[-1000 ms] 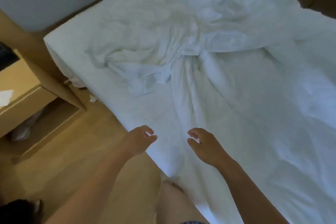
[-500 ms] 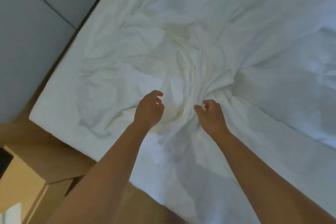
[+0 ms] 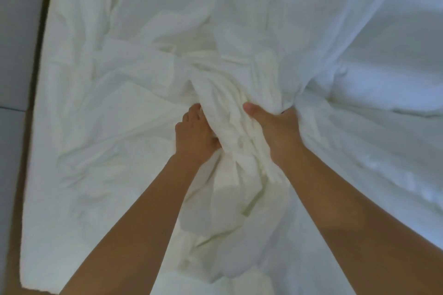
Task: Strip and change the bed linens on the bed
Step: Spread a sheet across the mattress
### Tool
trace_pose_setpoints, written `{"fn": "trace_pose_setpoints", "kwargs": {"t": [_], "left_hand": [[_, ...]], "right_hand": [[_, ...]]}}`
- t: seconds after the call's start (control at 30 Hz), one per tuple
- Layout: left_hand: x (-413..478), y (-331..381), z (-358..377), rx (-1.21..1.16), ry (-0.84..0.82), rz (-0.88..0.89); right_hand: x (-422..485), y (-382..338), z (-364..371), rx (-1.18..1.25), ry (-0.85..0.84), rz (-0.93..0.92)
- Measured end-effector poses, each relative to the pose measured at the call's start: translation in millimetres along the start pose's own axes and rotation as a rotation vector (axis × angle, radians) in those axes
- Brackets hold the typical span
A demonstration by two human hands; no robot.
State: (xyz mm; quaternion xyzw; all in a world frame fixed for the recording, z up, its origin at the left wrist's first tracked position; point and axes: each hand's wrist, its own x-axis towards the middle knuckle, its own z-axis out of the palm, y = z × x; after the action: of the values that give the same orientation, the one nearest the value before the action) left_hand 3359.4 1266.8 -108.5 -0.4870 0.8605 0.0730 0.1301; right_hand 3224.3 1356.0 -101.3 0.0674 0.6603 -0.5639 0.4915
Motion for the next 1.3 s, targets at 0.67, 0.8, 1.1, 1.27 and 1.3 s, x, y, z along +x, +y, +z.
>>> {"fn": "trace_pose_setpoints", "kwargs": {"t": [0.67, 0.8, 1.1, 1.27, 1.3], "left_hand": [[-8, -40, -68, -0.625, 0.075, -0.015], [-12, -34, -69, -0.557, 0.061, 0.049], [-11, -30, -78, -0.443, 0.035, 0.034], [-13, -31, -83, -0.463, 0.038, 0.017], [-13, -33, -84, -0.446, 0.033, 0.03]], "right_hand": [[-8, -15, 71, 0.073, 0.149, 0.067], [-18, -15, 76, 0.138, -0.193, 0.031], [-29, -13, 68, -0.193, -0.427, -0.09], [-24, -9, 67, -0.3, -0.297, -0.227], [-25, -8, 66, -0.306, -0.261, -0.227]]}}
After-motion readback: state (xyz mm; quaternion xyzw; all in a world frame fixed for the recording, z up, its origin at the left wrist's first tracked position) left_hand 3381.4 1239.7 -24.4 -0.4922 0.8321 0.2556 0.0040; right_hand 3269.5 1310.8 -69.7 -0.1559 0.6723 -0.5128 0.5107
